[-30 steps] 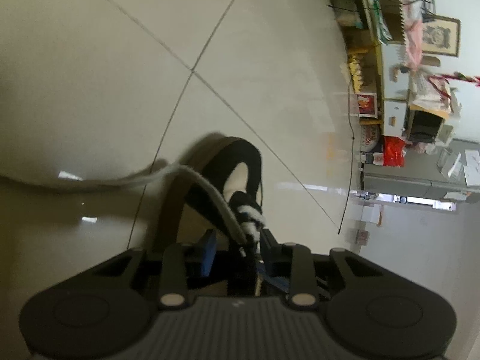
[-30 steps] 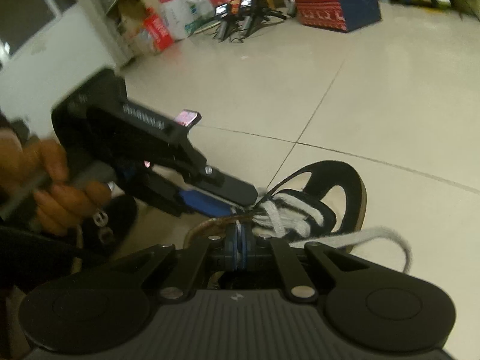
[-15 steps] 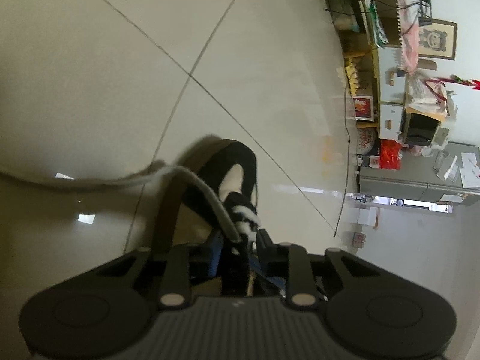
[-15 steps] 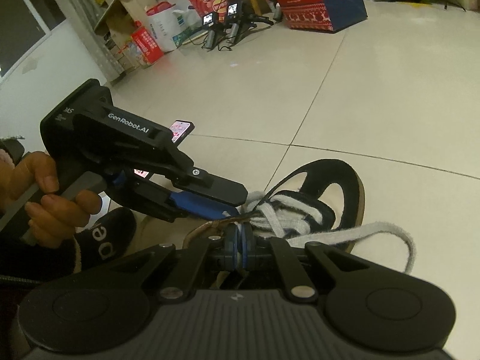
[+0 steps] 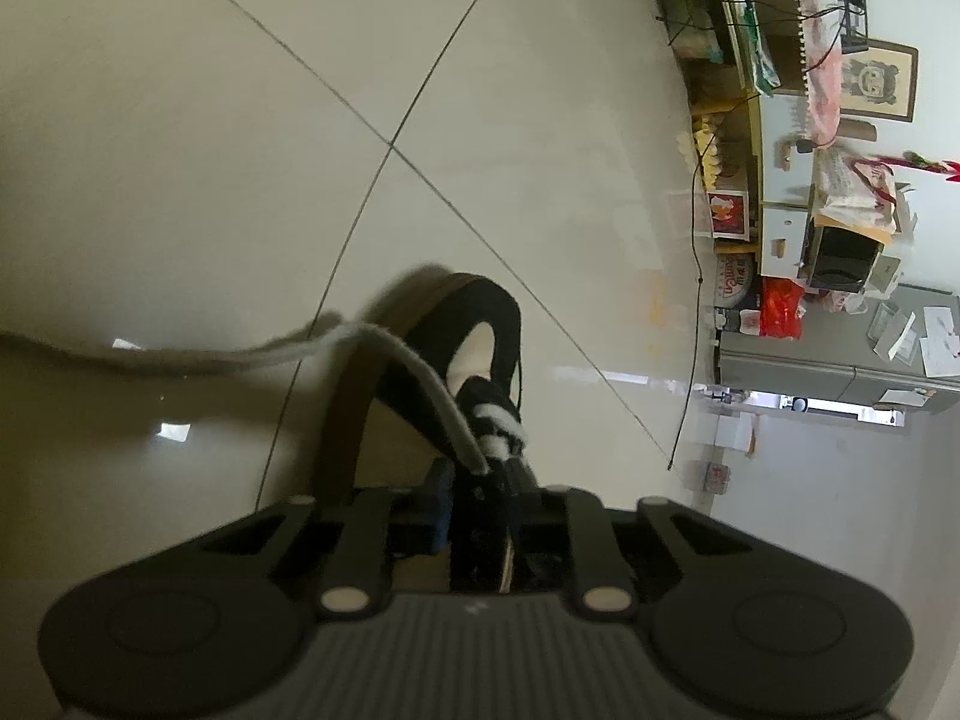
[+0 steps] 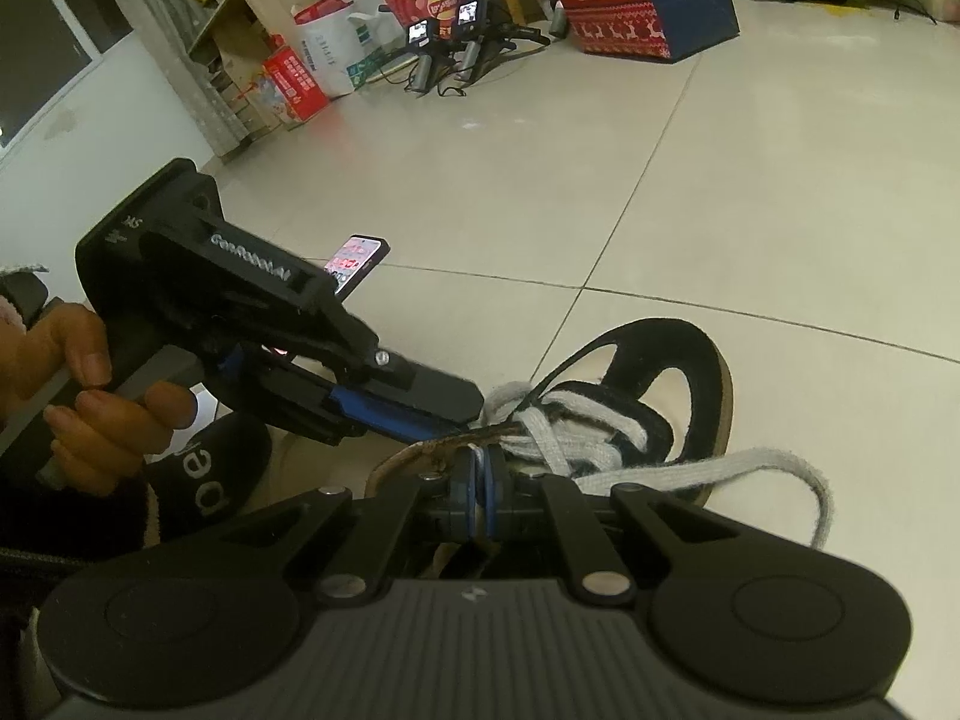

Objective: Lace up shoes with both hands

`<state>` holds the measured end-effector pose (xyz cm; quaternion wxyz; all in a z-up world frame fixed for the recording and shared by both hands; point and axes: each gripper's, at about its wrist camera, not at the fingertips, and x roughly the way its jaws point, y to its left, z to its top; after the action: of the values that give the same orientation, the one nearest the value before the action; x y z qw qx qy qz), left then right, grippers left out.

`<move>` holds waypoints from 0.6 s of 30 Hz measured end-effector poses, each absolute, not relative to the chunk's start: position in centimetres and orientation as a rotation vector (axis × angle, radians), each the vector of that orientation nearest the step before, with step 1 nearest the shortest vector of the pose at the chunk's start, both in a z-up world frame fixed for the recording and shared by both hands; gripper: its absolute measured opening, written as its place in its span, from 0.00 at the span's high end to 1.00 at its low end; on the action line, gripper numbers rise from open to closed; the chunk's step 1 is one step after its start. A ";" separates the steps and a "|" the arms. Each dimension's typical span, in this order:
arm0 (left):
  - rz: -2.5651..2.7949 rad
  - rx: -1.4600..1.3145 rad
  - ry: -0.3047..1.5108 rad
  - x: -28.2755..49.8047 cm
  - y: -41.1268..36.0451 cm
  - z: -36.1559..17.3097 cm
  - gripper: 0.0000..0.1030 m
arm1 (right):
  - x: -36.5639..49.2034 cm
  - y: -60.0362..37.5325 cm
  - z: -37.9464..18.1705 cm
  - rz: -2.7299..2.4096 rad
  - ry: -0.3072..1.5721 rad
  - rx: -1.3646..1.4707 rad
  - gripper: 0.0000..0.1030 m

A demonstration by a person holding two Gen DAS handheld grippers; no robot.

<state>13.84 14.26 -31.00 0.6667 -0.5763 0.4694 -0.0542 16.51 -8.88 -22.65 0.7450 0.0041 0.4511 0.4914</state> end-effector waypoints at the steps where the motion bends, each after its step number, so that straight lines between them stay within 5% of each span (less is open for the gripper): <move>1: -0.122 -1.302 1.061 13.9 14.2 -31.0 0.84 | 16.6 -8.9 -22.6 1.077 0.993 0.013 0.95; 7: -0.124 -1.233 1.060 14.2 13.9 -30.2 0.97 | 16.6 -9.0 -22.5 1.061 1.019 0.034 0.95; 18: -0.109 -0.920 1.065 14.6 13.4 -27.3 1.00 | 16.5 -8.5 -21.9 1.047 1.010 -0.041 0.89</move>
<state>14.56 13.40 -27.29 0.7611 -0.4230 0.4892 -0.0503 16.47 -8.45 -21.89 0.7467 -0.0187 0.4617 0.4784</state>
